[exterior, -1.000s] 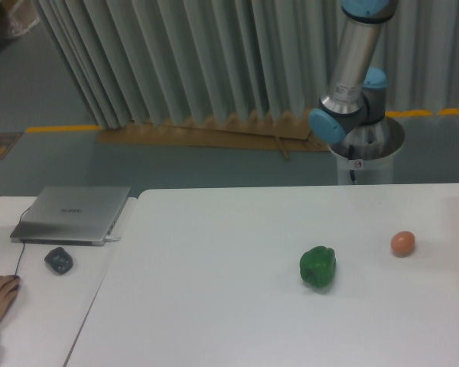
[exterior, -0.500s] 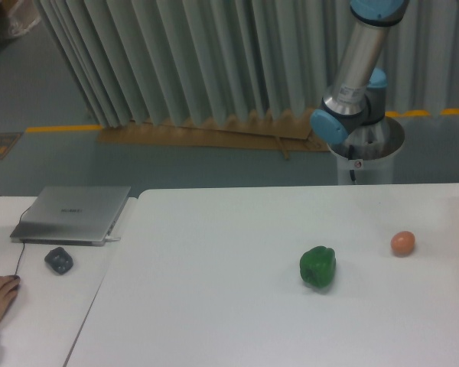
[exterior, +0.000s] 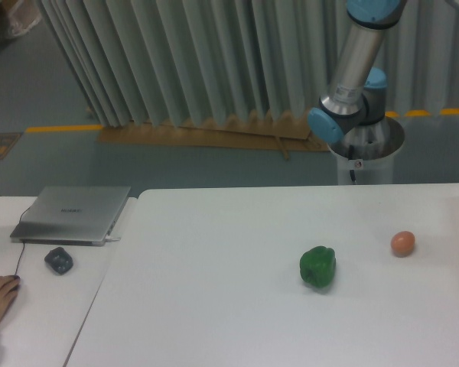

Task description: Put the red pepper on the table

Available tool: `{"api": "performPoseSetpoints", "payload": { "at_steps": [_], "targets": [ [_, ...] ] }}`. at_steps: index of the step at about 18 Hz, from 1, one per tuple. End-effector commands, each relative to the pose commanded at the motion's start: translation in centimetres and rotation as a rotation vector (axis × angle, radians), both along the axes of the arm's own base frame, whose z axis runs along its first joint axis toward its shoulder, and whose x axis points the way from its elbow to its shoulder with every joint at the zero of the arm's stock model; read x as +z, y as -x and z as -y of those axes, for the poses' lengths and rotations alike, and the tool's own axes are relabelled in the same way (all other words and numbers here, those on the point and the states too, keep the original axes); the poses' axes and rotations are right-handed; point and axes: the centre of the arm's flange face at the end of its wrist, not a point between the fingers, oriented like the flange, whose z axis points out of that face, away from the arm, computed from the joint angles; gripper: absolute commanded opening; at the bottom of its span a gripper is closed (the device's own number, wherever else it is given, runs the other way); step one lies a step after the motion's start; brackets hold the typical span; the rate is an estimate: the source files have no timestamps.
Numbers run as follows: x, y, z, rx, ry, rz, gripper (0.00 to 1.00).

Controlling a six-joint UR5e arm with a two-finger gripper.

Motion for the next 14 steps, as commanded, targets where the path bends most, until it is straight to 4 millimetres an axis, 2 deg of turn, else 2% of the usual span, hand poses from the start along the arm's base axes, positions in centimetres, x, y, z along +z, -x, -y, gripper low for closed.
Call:
{"api": "performPoseSetpoints", "payload": {
  "at_steps": [7, 11, 14],
  "targets": [
    [-0.4, -0.3, 2.0, 0.004, 0.009, 0.014, 1.0],
    [-2.2, -1.4, 2.1, -0.028, 0.017, 0.054, 1.0],
    [-2.0, -2.0, 1.9, -0.025, 0.019, 0.053, 1.0]
  ]
}}
